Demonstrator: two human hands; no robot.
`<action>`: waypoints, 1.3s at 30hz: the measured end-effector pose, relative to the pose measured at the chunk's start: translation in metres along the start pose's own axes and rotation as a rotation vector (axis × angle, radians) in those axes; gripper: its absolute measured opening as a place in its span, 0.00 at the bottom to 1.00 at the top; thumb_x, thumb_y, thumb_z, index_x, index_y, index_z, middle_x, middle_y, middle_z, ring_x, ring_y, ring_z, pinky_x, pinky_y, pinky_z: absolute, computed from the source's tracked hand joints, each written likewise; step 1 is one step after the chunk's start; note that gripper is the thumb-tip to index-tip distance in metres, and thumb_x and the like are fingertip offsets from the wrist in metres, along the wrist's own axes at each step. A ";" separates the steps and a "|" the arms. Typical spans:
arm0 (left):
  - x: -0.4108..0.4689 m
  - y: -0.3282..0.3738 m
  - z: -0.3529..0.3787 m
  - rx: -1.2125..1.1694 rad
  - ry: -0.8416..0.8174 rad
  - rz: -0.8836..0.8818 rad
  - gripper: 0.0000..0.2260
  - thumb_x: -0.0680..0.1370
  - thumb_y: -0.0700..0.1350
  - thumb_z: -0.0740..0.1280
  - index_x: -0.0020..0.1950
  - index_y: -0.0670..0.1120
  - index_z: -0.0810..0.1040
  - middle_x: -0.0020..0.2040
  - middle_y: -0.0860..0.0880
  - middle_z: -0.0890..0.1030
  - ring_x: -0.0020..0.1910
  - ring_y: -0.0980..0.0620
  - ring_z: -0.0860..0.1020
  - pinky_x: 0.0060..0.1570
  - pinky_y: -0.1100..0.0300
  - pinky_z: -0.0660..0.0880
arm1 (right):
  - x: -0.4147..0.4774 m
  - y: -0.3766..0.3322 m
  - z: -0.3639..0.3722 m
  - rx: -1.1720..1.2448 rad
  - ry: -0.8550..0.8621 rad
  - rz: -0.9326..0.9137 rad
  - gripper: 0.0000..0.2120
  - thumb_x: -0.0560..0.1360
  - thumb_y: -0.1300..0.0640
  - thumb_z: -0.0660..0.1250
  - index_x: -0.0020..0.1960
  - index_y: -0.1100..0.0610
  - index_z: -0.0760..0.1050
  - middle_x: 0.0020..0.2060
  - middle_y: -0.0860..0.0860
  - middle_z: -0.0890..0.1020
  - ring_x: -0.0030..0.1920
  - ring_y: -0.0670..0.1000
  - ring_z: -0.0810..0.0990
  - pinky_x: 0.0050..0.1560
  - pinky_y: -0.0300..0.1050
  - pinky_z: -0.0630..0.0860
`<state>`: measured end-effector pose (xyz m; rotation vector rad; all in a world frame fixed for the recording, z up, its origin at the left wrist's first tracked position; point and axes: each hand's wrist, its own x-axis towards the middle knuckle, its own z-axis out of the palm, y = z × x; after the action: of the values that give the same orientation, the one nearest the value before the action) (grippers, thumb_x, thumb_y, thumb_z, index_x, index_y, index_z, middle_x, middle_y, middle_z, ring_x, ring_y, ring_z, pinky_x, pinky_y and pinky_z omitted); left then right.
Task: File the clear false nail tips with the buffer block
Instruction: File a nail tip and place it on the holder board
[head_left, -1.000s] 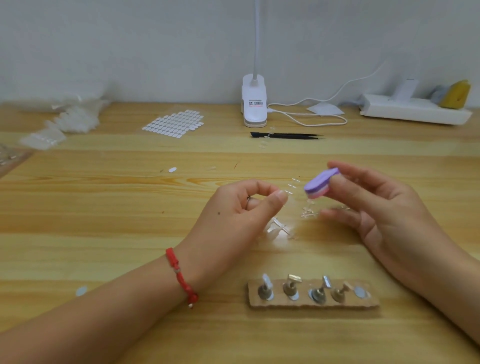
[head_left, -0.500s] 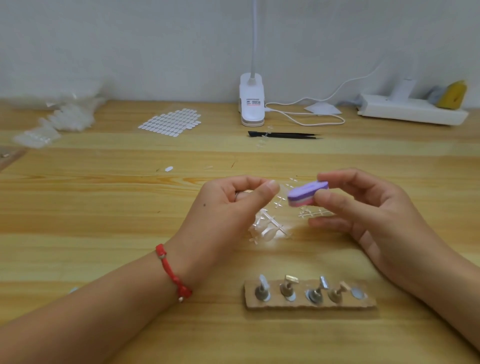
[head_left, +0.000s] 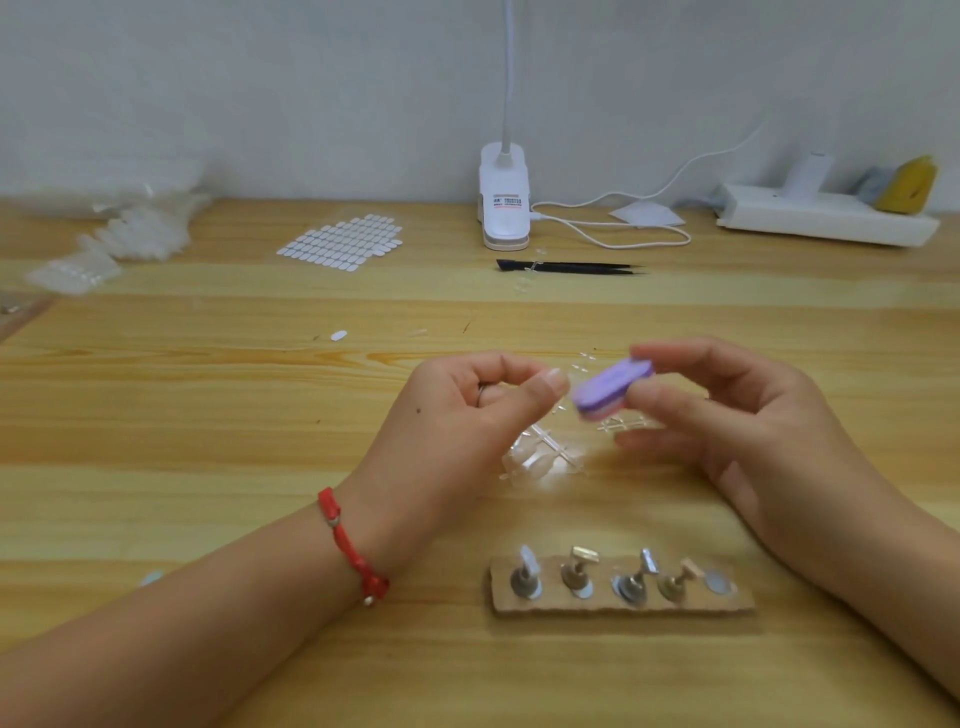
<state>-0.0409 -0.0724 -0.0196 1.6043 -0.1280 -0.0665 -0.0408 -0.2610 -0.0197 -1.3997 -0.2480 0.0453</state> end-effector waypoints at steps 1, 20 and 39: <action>0.000 0.000 0.000 0.004 0.003 -0.001 0.07 0.75 0.44 0.68 0.44 0.39 0.81 0.21 0.55 0.60 0.19 0.59 0.57 0.19 0.71 0.57 | 0.001 0.000 -0.003 0.084 0.050 -0.001 0.13 0.57 0.55 0.76 0.42 0.52 0.85 0.42 0.53 0.86 0.40 0.53 0.86 0.36 0.41 0.81; 0.001 0.001 0.001 -0.012 0.007 0.017 0.06 0.75 0.44 0.68 0.41 0.43 0.79 0.20 0.56 0.60 0.19 0.59 0.56 0.19 0.70 0.56 | -0.004 -0.002 0.002 -0.172 -0.137 0.024 0.14 0.59 0.56 0.81 0.42 0.49 0.83 0.41 0.54 0.87 0.41 0.55 0.86 0.44 0.41 0.81; 0.000 -0.003 0.000 0.058 -0.031 0.044 0.06 0.76 0.46 0.67 0.44 0.45 0.81 0.22 0.54 0.65 0.22 0.57 0.63 0.23 0.68 0.60 | -0.005 -0.003 0.006 -0.198 -0.138 0.009 0.17 0.59 0.59 0.80 0.47 0.55 0.83 0.43 0.56 0.86 0.43 0.55 0.86 0.42 0.38 0.80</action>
<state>-0.0409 -0.0726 -0.0223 1.6584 -0.1910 -0.0542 -0.0472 -0.2571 -0.0166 -1.5966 -0.3693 0.1279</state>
